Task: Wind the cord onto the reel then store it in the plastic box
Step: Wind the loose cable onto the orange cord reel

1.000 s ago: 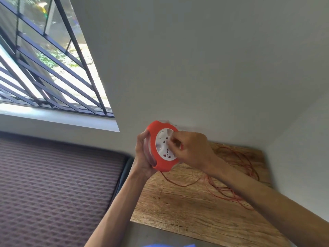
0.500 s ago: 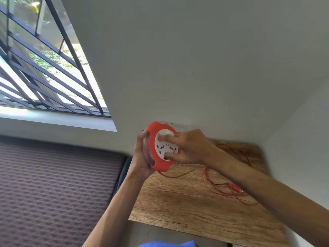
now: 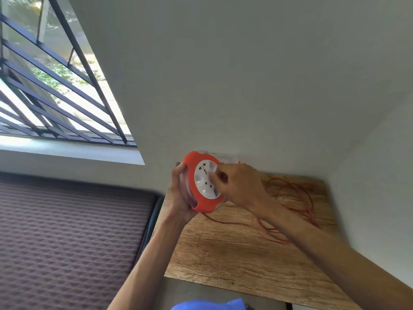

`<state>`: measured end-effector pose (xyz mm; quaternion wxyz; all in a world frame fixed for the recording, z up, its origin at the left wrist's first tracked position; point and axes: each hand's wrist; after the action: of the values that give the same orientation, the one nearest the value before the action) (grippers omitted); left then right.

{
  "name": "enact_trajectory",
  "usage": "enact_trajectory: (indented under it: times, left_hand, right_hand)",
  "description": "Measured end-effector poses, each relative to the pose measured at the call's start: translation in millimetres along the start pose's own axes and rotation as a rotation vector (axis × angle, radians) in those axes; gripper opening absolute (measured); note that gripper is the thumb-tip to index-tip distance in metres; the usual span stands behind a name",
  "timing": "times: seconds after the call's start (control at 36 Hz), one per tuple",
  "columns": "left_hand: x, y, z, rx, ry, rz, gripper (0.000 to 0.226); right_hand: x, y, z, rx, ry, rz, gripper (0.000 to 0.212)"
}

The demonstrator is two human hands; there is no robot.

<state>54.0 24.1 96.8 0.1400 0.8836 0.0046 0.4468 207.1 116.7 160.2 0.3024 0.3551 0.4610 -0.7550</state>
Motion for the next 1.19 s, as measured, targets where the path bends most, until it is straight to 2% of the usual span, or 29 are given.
enact_trajectory:
  times: [0.03, 0.06, 0.11, 0.28, 0.42, 0.53, 0.61, 0.67, 0.75, 0.81, 0.86, 0.94, 1.0, 1.08, 1.14, 1.19]
  left_hand:
    - [-1, 0, -1, 0.008, 0.007, -0.022, 0.086]
    - [-3, 1, -3, 0.019, 0.005, -0.044, 0.086]
    - [-7, 2, -3, 0.023, -0.004, -0.061, 0.085]
    - [-11, 7, -1, -0.033, 0.044, -0.025, 0.087]
    - [-11, 9, 0, -0.067, 0.063, -0.029, 0.086]
    - [-9, 8, 0, -0.105, 0.051, -0.009, 0.087]
    - [-7, 6, 2, -0.078, 0.057, -0.066, 0.093]
    - [-5, 5, 4, -0.034, 0.042, -0.109, 0.094]
    - [2, 4, 6, -0.006, 0.015, -0.106, 0.091]
    - [7, 5, 7, 0.007, -0.013, -0.087, 0.084]
    - [11, 5, 6, 0.023, -0.007, -0.07, 0.082]
    - [14, 3, 1, 0.069, -0.05, -0.108, 0.083]
    - [14, 4, 1, 0.051, -0.064, -0.097, 0.082]
    - [7, 5, 0, 0.052, -0.044, -0.119, 0.085]
    - [1, 6, -1, 0.072, -0.026, -0.129, 0.081]
    - [0, 7, -3, 0.08, -0.034, -0.128, 0.08]
  right_hand:
    - [-2, 4, -3, -0.135, 0.07, -0.005, 0.02]
    - [-4, 6, -6, -0.255, 0.113, 0.018, 0.02]
    - [-5, 10, -16, -0.416, 0.121, 0.123, 0.038]
    - [-18, 8, -29, -0.632, 0.246, 0.333, 0.048]
    - [-21, 3, -36, -0.741, 0.281, 0.407, 0.057]
    - [-16, 2, -32, -0.735, 0.223, 0.294, 0.054]
    - [-8, 2, -26, -0.678, 0.185, 0.199, 0.054]
    - [-5, 3, -19, -0.504, 0.131, 0.157, 0.057]
    - [-1, -3, -4, -0.079, -0.017, 0.026, 0.07]
    - [0, -10, 1, 0.149, -0.069, 0.036, 0.071]
    - [-1, -13, 1, 0.302, -0.148, 0.083, 0.075]
    - [-1, -7, 0, 0.456, -0.406, 0.101, 0.074]
    - [1, -3, 2, 0.458, -0.496, 0.081, 0.068]
    - [3, 1, 6, 0.329, -0.416, 0.027, 0.053]
    - [1, 6, 9, 0.155, -0.312, 0.014, 0.035]
    - [-3, 11, 7, -0.124, -0.113, 0.007, 0.02]
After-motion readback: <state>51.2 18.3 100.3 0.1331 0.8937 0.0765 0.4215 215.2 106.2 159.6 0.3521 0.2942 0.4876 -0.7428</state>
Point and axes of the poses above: each hand's wrist, its own y-axis away from the middle knuckle, its own x-axis out of the palm, z = x × y, and after that the axes turned 14 degrees about -x, right-handed
